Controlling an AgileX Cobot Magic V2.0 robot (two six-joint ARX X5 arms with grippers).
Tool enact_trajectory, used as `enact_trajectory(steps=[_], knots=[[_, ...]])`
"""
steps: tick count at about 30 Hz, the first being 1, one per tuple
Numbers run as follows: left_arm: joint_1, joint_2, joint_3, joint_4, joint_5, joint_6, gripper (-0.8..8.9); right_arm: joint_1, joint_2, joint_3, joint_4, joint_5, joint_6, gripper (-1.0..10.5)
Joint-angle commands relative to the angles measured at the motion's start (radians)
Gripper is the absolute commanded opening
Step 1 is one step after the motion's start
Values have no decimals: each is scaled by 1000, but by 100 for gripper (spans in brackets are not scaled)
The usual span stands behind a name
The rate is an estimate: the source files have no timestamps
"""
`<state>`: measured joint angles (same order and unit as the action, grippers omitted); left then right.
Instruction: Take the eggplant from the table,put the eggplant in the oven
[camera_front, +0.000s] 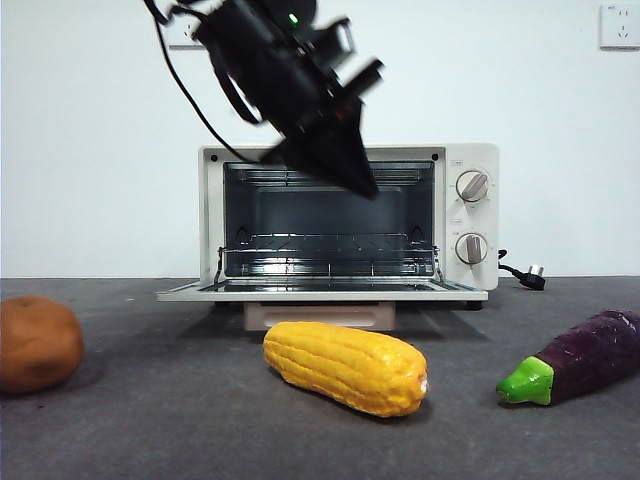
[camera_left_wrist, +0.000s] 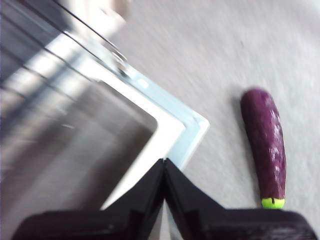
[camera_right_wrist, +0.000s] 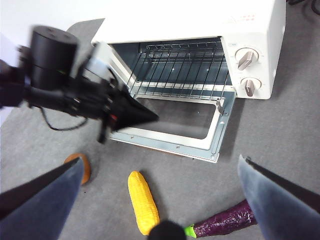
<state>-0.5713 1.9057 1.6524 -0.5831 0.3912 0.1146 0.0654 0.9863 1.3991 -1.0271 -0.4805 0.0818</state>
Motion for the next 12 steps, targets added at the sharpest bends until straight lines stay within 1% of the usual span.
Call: enact_trajectory(steps=[1, 7, 12], knots=[[27, -81, -7, 8, 0, -11, -6, 2, 0, 6, -3, -1, -4, 598], [90, -250, -7, -12, -9, -37, -6, 2, 0, 6, -11, -1, -4, 598], [132, -394, -7, -69, -122, -35, -6, 2, 0, 6, -14, -2, -5, 597]])
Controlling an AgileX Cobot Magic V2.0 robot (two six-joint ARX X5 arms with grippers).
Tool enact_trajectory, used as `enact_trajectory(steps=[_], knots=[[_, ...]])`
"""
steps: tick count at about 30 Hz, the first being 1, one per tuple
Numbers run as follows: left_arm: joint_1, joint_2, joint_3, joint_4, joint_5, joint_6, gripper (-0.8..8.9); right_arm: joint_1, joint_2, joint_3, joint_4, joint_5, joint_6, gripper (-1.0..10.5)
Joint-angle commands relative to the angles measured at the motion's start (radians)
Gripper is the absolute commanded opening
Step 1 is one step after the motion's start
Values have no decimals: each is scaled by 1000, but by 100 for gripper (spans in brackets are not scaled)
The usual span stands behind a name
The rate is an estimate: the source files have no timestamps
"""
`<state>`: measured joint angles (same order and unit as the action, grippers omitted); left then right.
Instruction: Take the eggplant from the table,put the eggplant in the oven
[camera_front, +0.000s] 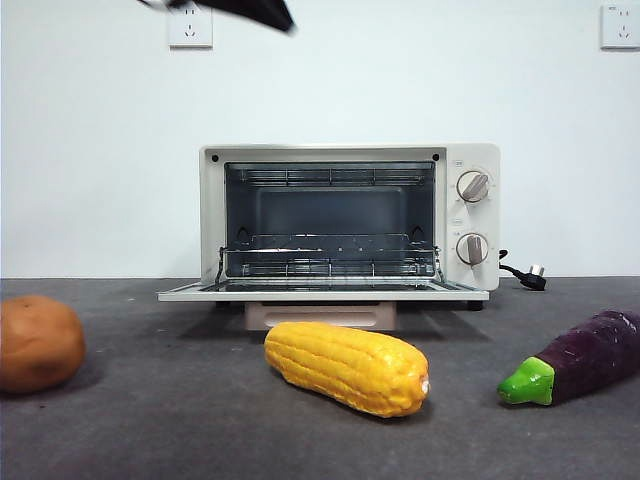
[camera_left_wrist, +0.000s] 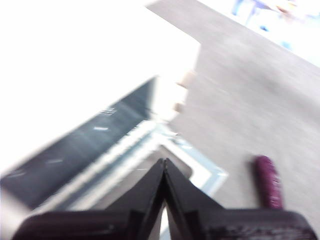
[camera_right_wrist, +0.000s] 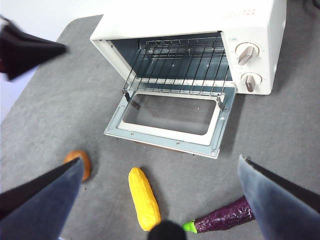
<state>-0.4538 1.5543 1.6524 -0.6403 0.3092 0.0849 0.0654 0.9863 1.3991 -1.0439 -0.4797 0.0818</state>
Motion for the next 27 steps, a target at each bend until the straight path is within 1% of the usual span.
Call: enact_trajectory(steps=[1, 2, 6, 10, 15, 19, 23, 27], knots=[[24, -73, -7, -25, -62, -5, -6, 2, 0, 6, 3, -2, -5, 597], [34, -98, -7, -34, -77, -5, -6, 2, 0, 6, 2, -2, -5, 597], [72, -185, -7, -108, -78, -4, -6, 2, 0, 6, -3, -2, -4, 596], [101, -253, -7, -214, -77, 29, -6, 2, 5, 6, -18, -2, -4, 595], [103, -315, -10, -262, -63, 28, -6, 2, 23, 6, -53, 5, -5, 595], [99, -356, -11, -330, -63, 32, -6, 15, 49, 5, -116, 12, -13, 595], [85, -394, -11, -413, -63, 49, -6, 46, 76, -1, -203, 55, -38, 594], [82, -430, -11, -448, -63, 51, -6, 81, 84, -53, -211, 72, -27, 594]])
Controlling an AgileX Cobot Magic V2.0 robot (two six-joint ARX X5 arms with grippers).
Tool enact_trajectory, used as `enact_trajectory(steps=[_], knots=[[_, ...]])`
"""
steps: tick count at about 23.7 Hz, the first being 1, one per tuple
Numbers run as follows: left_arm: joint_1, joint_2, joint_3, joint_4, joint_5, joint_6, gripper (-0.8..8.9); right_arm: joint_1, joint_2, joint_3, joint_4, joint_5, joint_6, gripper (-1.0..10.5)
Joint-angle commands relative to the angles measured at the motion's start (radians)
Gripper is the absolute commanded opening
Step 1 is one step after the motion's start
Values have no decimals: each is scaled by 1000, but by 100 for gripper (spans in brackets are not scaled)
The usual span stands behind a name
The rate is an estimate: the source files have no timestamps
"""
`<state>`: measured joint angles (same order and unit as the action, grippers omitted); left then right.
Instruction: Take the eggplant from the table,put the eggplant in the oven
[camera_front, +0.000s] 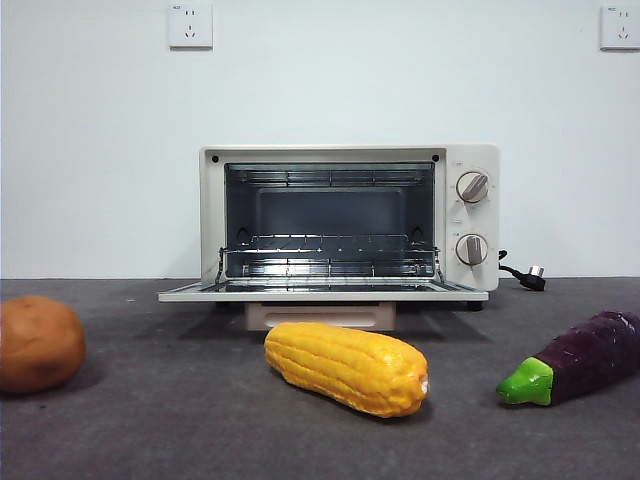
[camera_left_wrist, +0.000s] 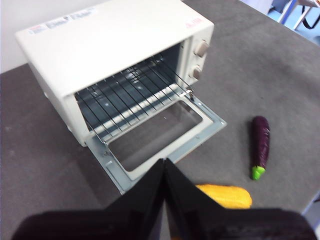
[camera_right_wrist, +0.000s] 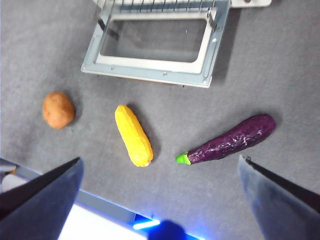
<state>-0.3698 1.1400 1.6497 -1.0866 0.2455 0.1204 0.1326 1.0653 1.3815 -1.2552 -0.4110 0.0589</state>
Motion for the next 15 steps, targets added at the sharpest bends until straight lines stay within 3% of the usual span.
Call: enact_trajectory(steps=[1, 9, 15], knots=[[-2, -23, -8, -3, 1, 18, -6, 21, 5, -58, 6, 4, 9, 594], [-2, -32, -8, -23, 43, 24, -6, 110, 4, -306, 148, 21, 205, 592], [-3, -32, -8, -23, 75, 43, -6, 281, 4, -497, 368, 159, 426, 533]])
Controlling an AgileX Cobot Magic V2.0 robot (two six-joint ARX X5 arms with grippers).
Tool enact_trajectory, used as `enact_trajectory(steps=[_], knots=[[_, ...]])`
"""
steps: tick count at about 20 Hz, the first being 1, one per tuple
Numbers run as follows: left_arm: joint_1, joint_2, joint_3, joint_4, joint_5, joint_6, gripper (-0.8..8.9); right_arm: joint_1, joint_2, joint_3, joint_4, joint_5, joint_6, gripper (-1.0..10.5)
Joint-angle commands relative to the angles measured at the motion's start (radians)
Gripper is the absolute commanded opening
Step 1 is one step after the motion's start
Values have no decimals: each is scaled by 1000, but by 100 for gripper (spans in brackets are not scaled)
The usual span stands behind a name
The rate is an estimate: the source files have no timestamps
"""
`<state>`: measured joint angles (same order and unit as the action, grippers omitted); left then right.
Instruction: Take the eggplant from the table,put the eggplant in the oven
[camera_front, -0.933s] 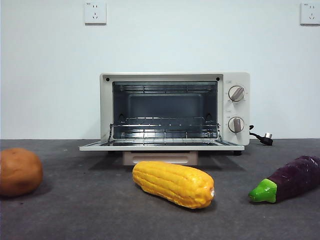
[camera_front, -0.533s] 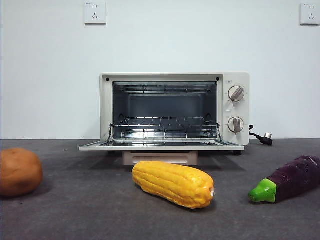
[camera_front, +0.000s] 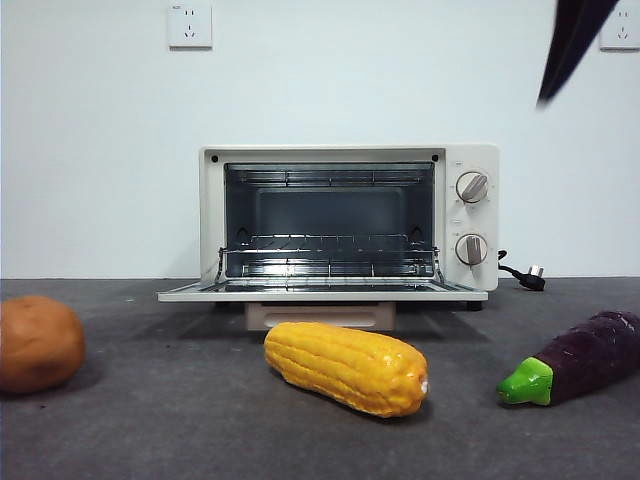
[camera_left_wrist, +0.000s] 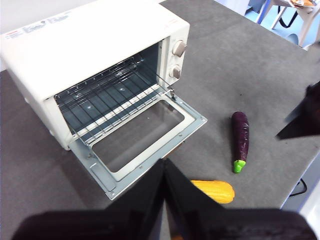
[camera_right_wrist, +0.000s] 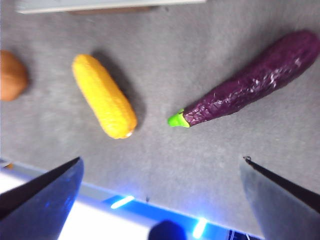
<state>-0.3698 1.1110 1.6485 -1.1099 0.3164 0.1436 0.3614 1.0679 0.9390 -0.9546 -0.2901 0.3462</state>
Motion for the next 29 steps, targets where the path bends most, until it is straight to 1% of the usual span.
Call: enact_trajectory(steps=[1, 6, 9, 10, 12, 15, 17, 19, 21, 22, 25, 26, 28, 29], knots=[[-3, -3, -7, 1, 4, 22, -6, 82, 2, -80, 108, 67, 180, 534], [-5, -2, -7, -1, 5, 21, -6, 191, 3, -149, 218, 245, 381, 536], [-23, -3, -7, -1, 5, 25, -6, 261, 11, -166, 233, 383, 530, 535], [-32, -3, -7, -2, 5, 28, -6, 282, 26, -170, 233, 406, 576, 535], [-50, -3, -7, -3, 4, 37, -6, 325, 83, -170, 245, 426, 635, 535], [-71, -3, -7, -5, 4, 41, -6, 402, 216, -170, 350, 442, 718, 535], [-82, -6, -7, -23, 4, 43, -6, 436, 293, -170, 370, 484, 791, 534], [-92, -12, -7, -44, 3, 50, -6, 449, 338, -170, 344, 515, 815, 534], [-99, -25, -7, -45, 3, 51, -6, 450, 344, -170, 310, 557, 859, 534], [-105, -30, -7, -42, 3, 51, -6, 450, 341, -170, 312, 572, 863, 534], [-121, -39, -7, -41, 2, 52, -6, 450, 341, -169, 317, 595, 900, 529], [-124, -39, -7, -42, 1, 52, -6, 450, 342, -169, 320, 607, 924, 499], [-125, -40, -7, -45, 1, 52, -6, 449, 343, -169, 328, 633, 968, 395], [-125, -43, -7, -49, 1, 52, -6, 447, 343, -169, 336, 640, 977, 395]])
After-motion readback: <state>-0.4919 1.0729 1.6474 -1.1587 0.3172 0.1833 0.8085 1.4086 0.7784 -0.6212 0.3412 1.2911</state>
